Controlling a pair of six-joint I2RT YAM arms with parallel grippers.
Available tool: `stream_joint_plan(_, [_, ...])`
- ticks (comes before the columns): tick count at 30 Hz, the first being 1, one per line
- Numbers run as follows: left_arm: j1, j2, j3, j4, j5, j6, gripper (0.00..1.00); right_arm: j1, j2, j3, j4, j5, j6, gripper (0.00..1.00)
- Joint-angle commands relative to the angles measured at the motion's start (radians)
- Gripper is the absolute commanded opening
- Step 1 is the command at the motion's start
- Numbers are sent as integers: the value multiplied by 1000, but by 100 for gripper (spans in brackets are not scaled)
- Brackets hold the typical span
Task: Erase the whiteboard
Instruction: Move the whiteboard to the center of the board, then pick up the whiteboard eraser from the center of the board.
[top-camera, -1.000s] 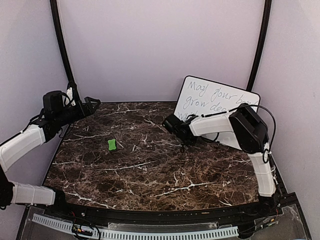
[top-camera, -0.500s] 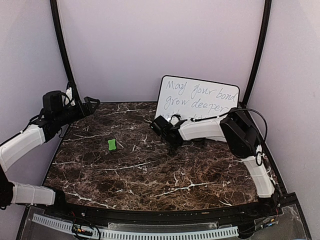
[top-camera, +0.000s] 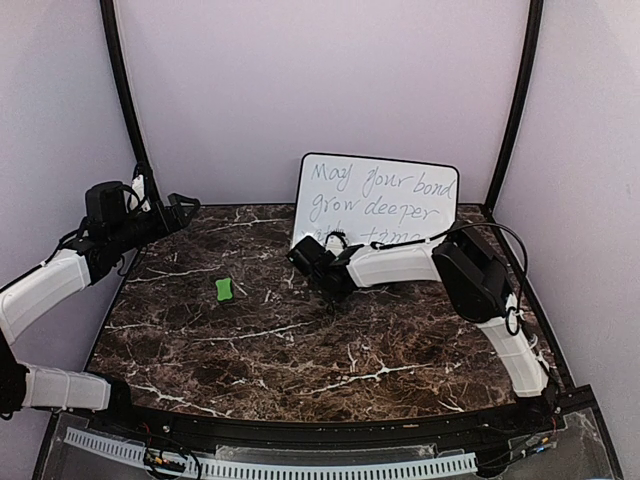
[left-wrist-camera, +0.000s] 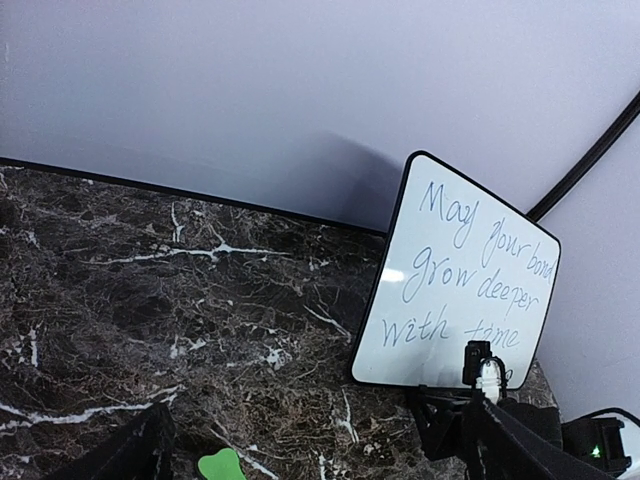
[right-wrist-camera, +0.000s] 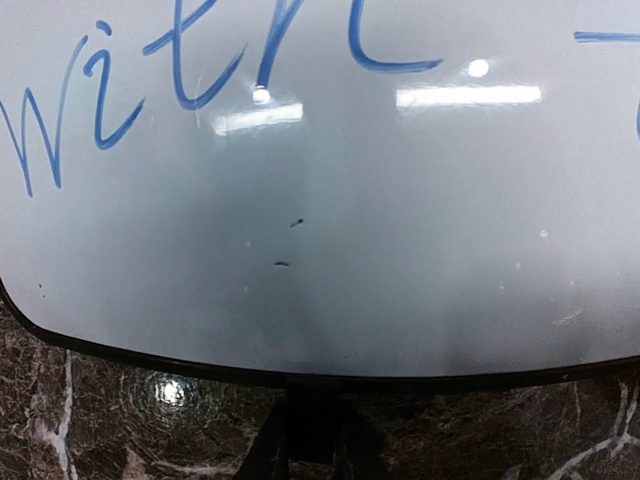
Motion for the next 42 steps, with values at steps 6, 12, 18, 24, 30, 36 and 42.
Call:
stream_joint_plan(6, [6,-13,-18,-4,-23,-6,99,26,-83,-70,158,-81,-30,34])
stream_joint_plan(12, [3,-2,-17,-33,-56,-23,99,31,-209,-251,274,-146,-66,48])
stream_joint_plan(18, [-64,23,56,-222,-263,-64,99,53,-290,-360,356,-187,-175,55])
stream_joint_plan(24, [-179,77,74,-337,-489,-177,99,74,-398,-491,443,-236,-257,61])
stream_joint_plan(30, [-297,184,52,-348,-624,-274,97,99,-517,-591,465,-204,-319,63])
stream_joint_plan(36, [-384,321,63,-326,-693,-324,94,103,-612,-677,468,-144,-323,64])
stream_joint_plan(42, [-443,464,136,-371,-737,-346,83,103,-669,-739,478,-113,-299,64])
